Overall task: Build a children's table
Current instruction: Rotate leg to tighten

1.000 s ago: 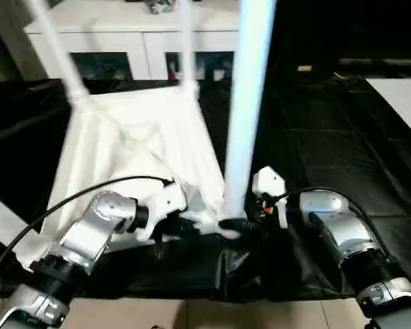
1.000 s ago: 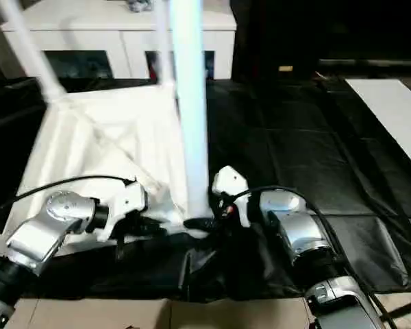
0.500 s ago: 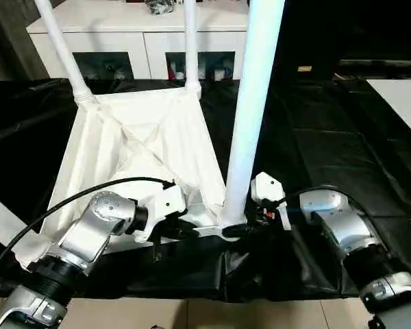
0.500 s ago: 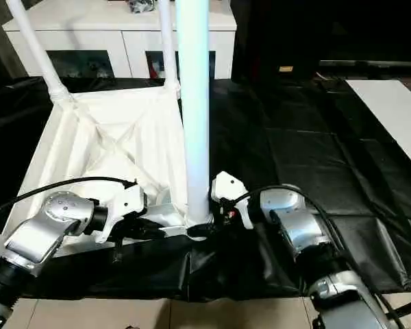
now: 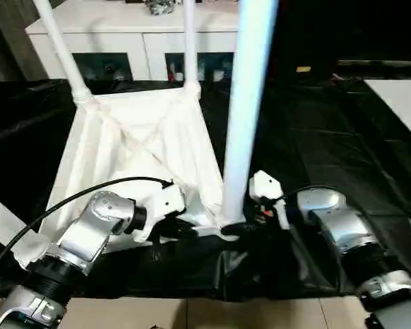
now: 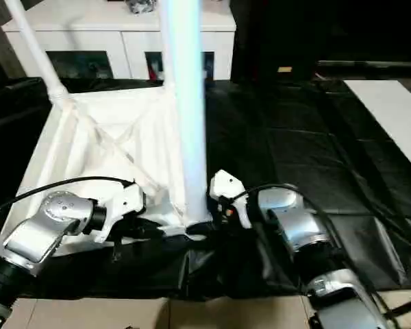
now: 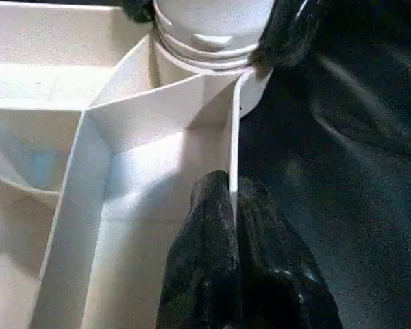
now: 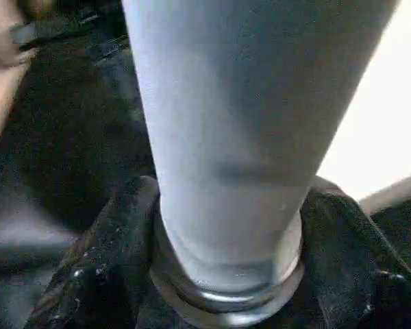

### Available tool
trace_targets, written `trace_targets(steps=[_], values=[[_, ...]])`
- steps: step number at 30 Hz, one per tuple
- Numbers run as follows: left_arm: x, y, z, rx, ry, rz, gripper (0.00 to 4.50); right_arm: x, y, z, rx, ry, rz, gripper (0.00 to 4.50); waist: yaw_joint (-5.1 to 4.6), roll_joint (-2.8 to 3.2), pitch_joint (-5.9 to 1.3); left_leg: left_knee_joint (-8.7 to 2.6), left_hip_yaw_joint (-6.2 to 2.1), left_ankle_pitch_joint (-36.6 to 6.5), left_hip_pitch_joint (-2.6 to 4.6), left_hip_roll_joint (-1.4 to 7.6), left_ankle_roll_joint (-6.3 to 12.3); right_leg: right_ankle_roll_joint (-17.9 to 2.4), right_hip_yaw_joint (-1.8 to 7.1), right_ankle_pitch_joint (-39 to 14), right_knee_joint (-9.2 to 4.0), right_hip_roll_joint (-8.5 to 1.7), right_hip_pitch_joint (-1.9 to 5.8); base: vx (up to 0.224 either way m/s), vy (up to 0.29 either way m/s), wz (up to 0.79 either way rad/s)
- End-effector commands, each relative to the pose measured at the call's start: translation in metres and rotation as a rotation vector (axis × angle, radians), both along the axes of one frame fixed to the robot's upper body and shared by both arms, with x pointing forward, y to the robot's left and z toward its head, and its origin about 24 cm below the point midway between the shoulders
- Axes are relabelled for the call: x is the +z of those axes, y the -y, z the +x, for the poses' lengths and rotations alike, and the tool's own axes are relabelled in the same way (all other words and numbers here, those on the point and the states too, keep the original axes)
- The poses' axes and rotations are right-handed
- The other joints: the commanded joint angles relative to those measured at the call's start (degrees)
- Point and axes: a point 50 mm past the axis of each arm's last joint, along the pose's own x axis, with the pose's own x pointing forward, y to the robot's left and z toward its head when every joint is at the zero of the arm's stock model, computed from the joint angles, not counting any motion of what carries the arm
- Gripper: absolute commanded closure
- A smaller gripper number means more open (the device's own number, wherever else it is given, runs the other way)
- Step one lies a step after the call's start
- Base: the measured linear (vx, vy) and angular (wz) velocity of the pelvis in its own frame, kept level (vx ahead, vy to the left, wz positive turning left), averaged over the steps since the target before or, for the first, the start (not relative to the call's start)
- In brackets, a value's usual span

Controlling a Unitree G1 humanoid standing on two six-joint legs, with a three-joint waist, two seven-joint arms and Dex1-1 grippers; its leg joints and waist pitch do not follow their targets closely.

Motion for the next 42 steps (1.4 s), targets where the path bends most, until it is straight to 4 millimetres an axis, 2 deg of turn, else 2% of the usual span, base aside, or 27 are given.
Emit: trace_targets(steps=[1, 3, 4, 5, 6, 8, 9, 11, 12, 13, 14, 15, 17, 20, 21, 25, 27, 30, 31, 33, 34, 35, 36, 37, 38, 39, 42], values=[[-0.001, 0.013, 0.012, 0.118, 0.037, -0.007, 4.5, -0.014, -0.004, 0.004, -0.214, -0.043, -0.02, 1.85, -0.22, -0.13, -2.82, -4.76, -1.09, -18.7, 0.77, 2.17, 0.09, -11.2, 2.08, -22.8, -4.57, -2.91, 2.46, 0.0, 0.0, 0.0], [-0.001, 0.018, 0.017, 0.162, 0.046, -0.013, 4.5, -0.018, -0.008, 0.004, -0.265, -0.051, -0.018, 1.85, -0.55, -0.07, -2.9, -4.86, -1.26, -19.1, 0.82, 2.16, -0.65, -9.8, 2.13, -24.5, -4.88, -2.94, 2.28, 0.0, 0.0, 0.0], [-0.001, 0.02, 0.018, 0.18, 0.048, -0.017, 4.5, -0.019, -0.009, 0.003, -0.285, -0.054, -0.018, 1.85, -0.78, -0.21, -2.97, -4.96, -1.4, -19.2, 0.41, 2.13, -0.47, -9.3, 2.02, -24.5, -4.81, -2.94, 2.51, 0.0, 0.0, 0.0], [-0.001, 0.023, 0.021, 0.2, 0.052, -0.015, 4.5, -0.02, -0.011, 0.003, -0.313, -0.055, -0.017, 1.85, -0.81, -0.23, -2.96, -4.96, -1.41, -19.3, 0.34, 2.12, -0.24, -9.1, 2.0, -24.7, -4.93, -2.97, 2.48, 0.0, 0.0, 0.0], [-0.002, 0.028, 0.026, 0.252, 0.059, -0.009, 4.5, -0.024, -0.015, 0.003, -0.385, -0.057, -0.015, 1.85, -0.78, -0.19, -2.95, -4.83, -1.19, -19.2, 0.51, 2.01, 0.06, -8.8, 2.1, -24.7, -5.16, -2.86, 2.09, 0.0, 0.0, 0.0], [-0.003, 0.033, 0.03, 0.292, 0.065, -0.003, 4.5, -0.027, -0.018, 0.003, -0.442, -0.057, -0.017, 1.85, -0.69, -0.31, -3.0, -4.76, -1.18, -19.1, 0.82, 1.91, 0.0, -8.7, 2.12, -24.7, -5.31, -2.85, 1.83, 0.0, 0.0, 0.0], [-0.004, 0.039, 0.035, 0.342, 0.074, 0.009, 4.5, -0.031, -0.02, 0.003, -0.534, -0.048, -0.026, 1.85, -0.61, -0.33, -2.94, -4.77, -1.16, -19.0, 0.79, 1.8, -0.07, -8.3, 2.03, -25.7, -5.48, -2.84, 1.83, 0.0, 0.0, 0.0], [-0.008, 0.046, 0.043, 0.423, 0.107, 0.036, 4.5, -0.037, -0.021, 0.004, -0.66, -0.017, -0.069, 1.85, -0.53, -1.24, -3.01, -4.81, -1.23, -18.7, 0.78, 1.82, 0.06, -7.4, 1.97, -27.1, -5.62, -2.88, 1.8, 0.0, 0.0, 0.0], [-0.008, 0.047, 0.044, 0.431, 0.112, 0.039, 4.5, -0.037, -0.021, 0.004, -0.671, -0.011, -0.076, 1.85, -0.35, -0.8, -2.96, -4.79, -1.21, -19.1, 1.0, 1.77, 0.1, -7.0, 1.99, -28.1, -5.83, -2.92, 1.46, 0.0, 0.0, 0.0], [-0.009, 0.049, 0.047, 0.454, 0.13, 0.048, 4.5, -0.038, -0.021, 0.005, -0.704, 0.007, -0.097, 1.85, -0.37, -0.9, -2.92, -4.84, -1.23, -19.7, 1.04, 1.73, 0.07, -6.6, 1.91, -28.6, -5.99, -2.86, 1.37, 0.0, 0.0, 0.0], [-0.009, 0.052, 0.05, 0.473, 0.148, 0.052, 4.5, -0.038, -0.02, 0.007, -0.749, 0.041, -0.124, 1.85, -0.36, -1.34, -2.89, -4.86, -1.24, -19.7, 0.87, 1.68, 0.24, -6.3, 1.9, -28.9, -6.1, -2.87, 1.45, 0.0, 0.0, 0.0], [-0.008, 0.054, 0.052, 0.471, 0.165, 0.049, 4.5, -0.038, -0.019, 0.008, -0.779, 0.059, -0.148, 1.85, -0.16, -1.21, -2.94, -4.88, -1.29, -19.8, 1.0, 1.67, 0.43, -5.9, 1.94, -29.3, -6.09, -2.97, 1.29, 0.0, 0.0, 0.0], [-0.008, 0.056, 0.051, 0.452, 0.169, 0.033, 4.5, -0.038, -0.019, 0.009, -0.785, 0.055, -0.148, 1.85, -0.26, -1.35, -2.81, -5.06, -1.44, -20.6, 0.72, 1.7, 0.82, -5.3, 1.87, -30.5, -6.25, -3.07, 1.43, 0.0, 0.0, 0.0], [-0.008, 0.059, 0.049, 0.411, 0.174, 0.025, 4.5, -0.035, -0.021, 0.009, -0.779, 0.047, -0.097, 1.85, -0.32, -1.14, -2.83, -5.21, -1.58, -21.3, 0.63, 1.82, 0.99, -4.6, 1.86, -30.8, -6.36, -3.17, 1.39, 0.0, 0.0, 0.0], [-0.008, 0.059, 0.049, 0.404, 0.171, 0.023, 4.5, -0.033, -0.022, 0.009, -0.774, 0.053, -0.085, 1.3, -0.33, -1.14, -2.84, -5.22, -1.56, -21.4, 0.63, 1.79, 1.07, -4.5, 1.85, -31.0, -6.44, -3.21, 1.4, 0.0, 0.0, 0.0], [-0.01, 0.062, 0.048, 0.376, 0.164, 0.005, 4.5, -0.025, -0.022, 0.012, -0.767, 0.1, -0.058, 1.06, -0.4, -0.98, -2.95, -5.55, -1.61, -19.4, 0.15, 1.84, 1.33, -5.0, 1.83, -28.0, -6.2, -3.19, 1.93, 0.0, 0.0, 0.0], [-0.009, 0.064, 0.049, 0.364, 0.169, -0.005, 4.5, -0.02, -0.019, 0.013, -0.78, 0.125, -0.045, 0.74, -0.5, -1.15, -2.88, -5.57, -1.6, -19.6, 0.16, 1.81, 1.45, -5.0, 1.8, -28.3, -6.36, -3.2, 1.88, 0.0, 0.0, 0.0], [-0.007, 0.066, 0.049, 0.336, 0.184, -0.022, 4.5, -0.011, -0.01, 0.013, -0.762, 0.173, -0.026, 0.71, -0.38, -1.32, -2.84, -5.45, -1.42, -19.6, 0.41, 1.86, 1.86, -5.0, 1.93, -28.8, -6.58, -3.28, 1.67, 0.0, 0.0, 0.0], [-0.006, 0.066, 0.049, 0.336, 0.186, -0.025, 4.5, -0.01, -0.005, 0.011, -0.761, 0.18, -0.021, 0.71, -0.24, -1.03, -2.86, -5.48, -1.5, -19.3, 0.34, 1.9, 1.96, -5.0, 1.93, -28.4, -6.42, -3.22, 1.8, 0.0, 0.0, 0.0], [-0.005, 0.066, 0.05, 0.337, 0.2, -0.038, 4.5, -0.006, 0.005, 0.005, -0.735, 0.164, 0.028, 0.71, -0.22, -1.27, -2.84, -5.51, -1.38, -18.9, 0.2, 1.91, 2.28, -5.1, 1.99, -27.6, -6.5, -3.2, 1.89, 0.0, 0.0, 0.0], [-0.004, 0.067, 0.051, 0.33, 0.212, -0.047, 4.5, -0.004, 0.011, -0.001, -0.692, 0.16, 0.048, 0.71, -0.09, -0.82, -2.84, -5.53, -1.41, -18.8, 0.19, 1.98, 2.68, -5.1, 2.04, -26.5, -6.53, -3.12, 2.0, 0.0, 0.0, 0.0], [-0.004, 0.067, 0.051, 0.33, 0.212, -0.047, 4.5, -0.004, 0.011, -0.001, -0.692, 0.16, 0.048, 0.71, 0.0, -1.06, -2.92, -5.43, -1.3, -18.5, 0.21, 1.97, 3.12, -4.9, 2.04, -25.7, -6.57, -3.02, 2.12, 0.0, 0.0, 0.0], [-0.003, 0.067, 0.051, 0.324, 0.22, -0.054, 4.5, -0.003, 0.014, -0.005, -0.659, 0.159, 0.058, 0.71, 0.11, -1.17, -3.1, -5.35, -1.29, -17.3, 0.1, 1.99, 3.63, -5.8, 2.11, -23.3, -6.13, -2.99, 2.2, 0.0, 0.0, 0.0], [0.0, 0.068, 0.052, 0.317, 0.211, -0.084, 4.06, -0.003, 0.019, -0.01, -0.615, 0.147, 0.063, 0.7, 0.19, -0.49, -3.11, -5.35, -1.35, -16.4, -0.1, 2.01, 3.84, -6.7, 2.07, -21.9, -5.87, -3.06, 2.38, 0.0, 0.0, 0.0], [0.001, 0.069, 0.052, 0.312, 0.201, -0.106, 4.06, -0.003, 0.021, -0.014, -0.591, 0.139, 0.064, 0.7, 0.14, -0.78, -3.07, -5.34, -1.28, -16.1, -0.24, 2.05, 4.08, -6.7, 2.03, -21.3, -6.03, -3.01, 2.52, 0.0, 0.0, 0.0], [0.005, 0.069, 0.053, 0.311, 0.176, -0.152, 3.88, -0.003, 0.031, -0.02, -0.559, 0.127, 0.069, 0.7, 0.36, -0.34, -3.29, -5.12, -1.34, -15.2, -0.1, 2.09, 4.39, -7.9, 2.04, -19.4, -5.68, -3.07, 2.56, 0.0, 0.0, 0.0], [0.011, 0.067, 0.055, 0.325, 0.187, -0.189, 3.63, -0.001, 0.04, -0.023, -0.535, 0.13, 0.067, 0.7, 0.3, -0.71, -3.69, -4.68, -1.08, -12.1, -0.47, 2.13, 5.47, -11.1, 1.95, -12.1, -4.93, -2.98, 2.84, 0.0, 0.0, 0.0]])
